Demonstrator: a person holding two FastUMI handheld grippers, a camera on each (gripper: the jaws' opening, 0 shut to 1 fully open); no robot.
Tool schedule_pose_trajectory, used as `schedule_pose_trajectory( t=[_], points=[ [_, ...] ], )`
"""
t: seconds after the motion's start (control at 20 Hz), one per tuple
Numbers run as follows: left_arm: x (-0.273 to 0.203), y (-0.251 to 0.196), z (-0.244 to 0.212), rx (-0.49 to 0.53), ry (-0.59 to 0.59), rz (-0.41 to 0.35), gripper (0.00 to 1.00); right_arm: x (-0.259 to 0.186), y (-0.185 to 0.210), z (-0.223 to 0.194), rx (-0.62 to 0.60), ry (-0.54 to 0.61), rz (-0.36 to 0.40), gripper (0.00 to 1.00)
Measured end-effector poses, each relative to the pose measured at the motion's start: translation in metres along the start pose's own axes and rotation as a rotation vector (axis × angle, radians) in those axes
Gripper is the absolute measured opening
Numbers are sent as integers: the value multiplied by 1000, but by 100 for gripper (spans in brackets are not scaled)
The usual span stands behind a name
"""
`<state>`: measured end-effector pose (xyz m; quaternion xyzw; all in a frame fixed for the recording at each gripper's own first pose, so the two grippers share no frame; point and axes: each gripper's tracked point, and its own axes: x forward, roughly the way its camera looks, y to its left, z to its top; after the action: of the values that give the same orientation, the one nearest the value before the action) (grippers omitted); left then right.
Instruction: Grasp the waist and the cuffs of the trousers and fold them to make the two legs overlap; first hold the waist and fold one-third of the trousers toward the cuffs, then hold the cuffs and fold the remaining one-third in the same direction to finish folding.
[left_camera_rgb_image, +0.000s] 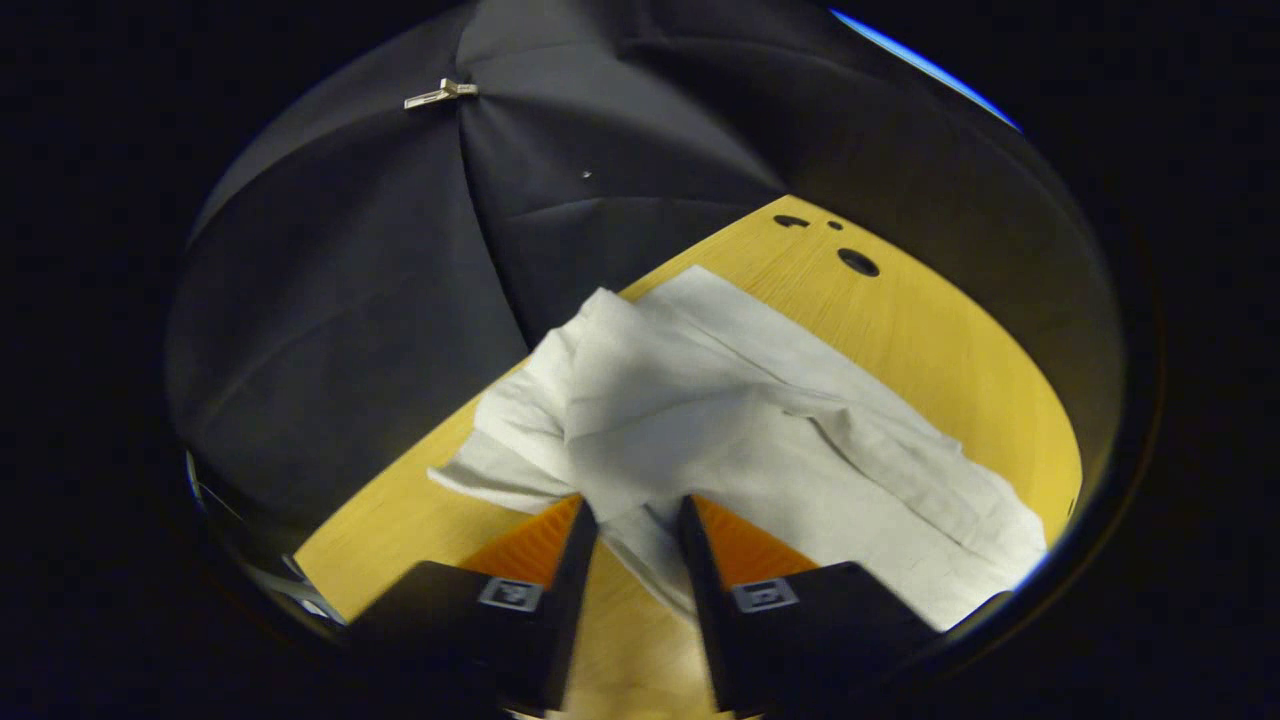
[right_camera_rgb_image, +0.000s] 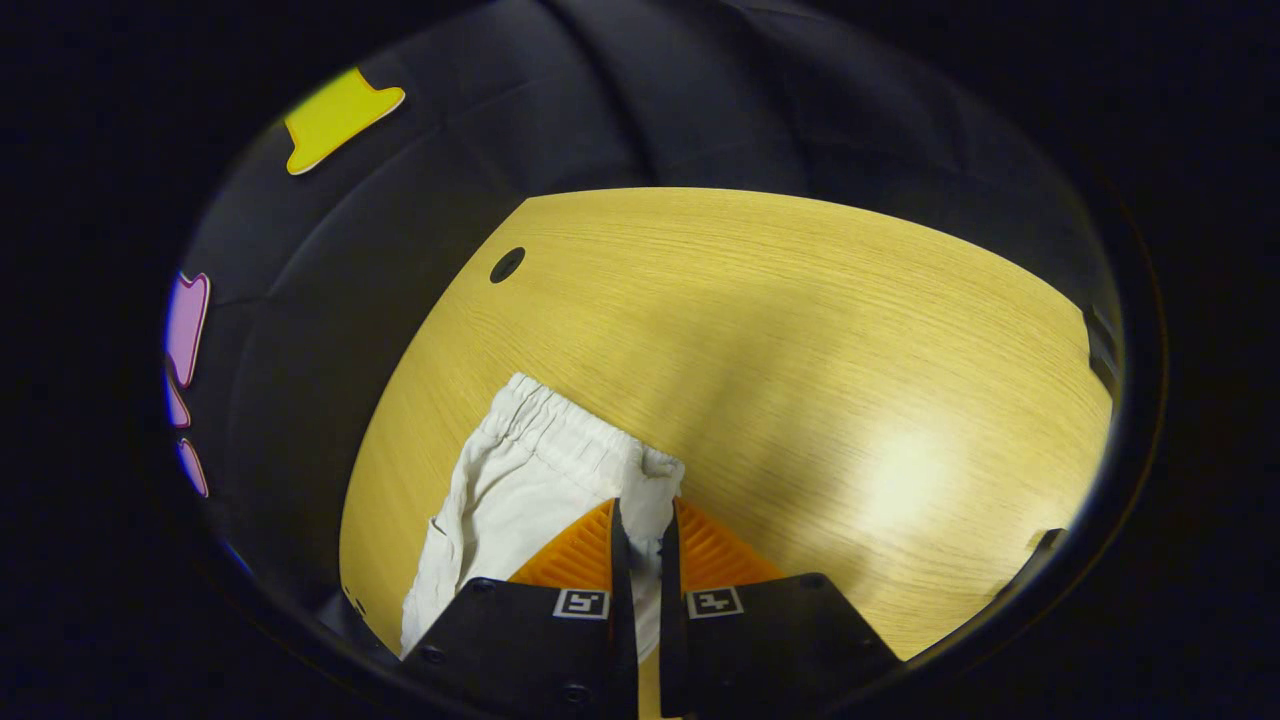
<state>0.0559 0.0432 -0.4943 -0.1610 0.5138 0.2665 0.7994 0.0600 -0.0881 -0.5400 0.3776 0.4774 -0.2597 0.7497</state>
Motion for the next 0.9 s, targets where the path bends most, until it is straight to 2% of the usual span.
schedule_pose_trajectory(
  t=[0.15,0.2,0.3,0.5,0.65,0.75,0.9],
  points=[
    [-2,-3,-1,-133,1,-108,12,0,1,0,-10,1,15,13],
    [-3,-3,-1,-163,3,-137,9,-1,1,1,-20,-5,25,13],
    [-4,-4,-4,-193,16,-181,7,-9,3,5,-61,-42,49,13],
    [-3,-12,-14,-163,25,-211,7,-32,6,24,-153,-117,95,13],
    [2,-27,-17,-179,18,-238,6,-64,9,41,-153,-167,103,13],
    [-2,-27,-22,-155,6,-247,6,-79,8,47,-162,-186,109,13],
    [-8,-33,-29,-134,17,-268,6,-94,20,52,-234,-217,118,13]
  ],
)
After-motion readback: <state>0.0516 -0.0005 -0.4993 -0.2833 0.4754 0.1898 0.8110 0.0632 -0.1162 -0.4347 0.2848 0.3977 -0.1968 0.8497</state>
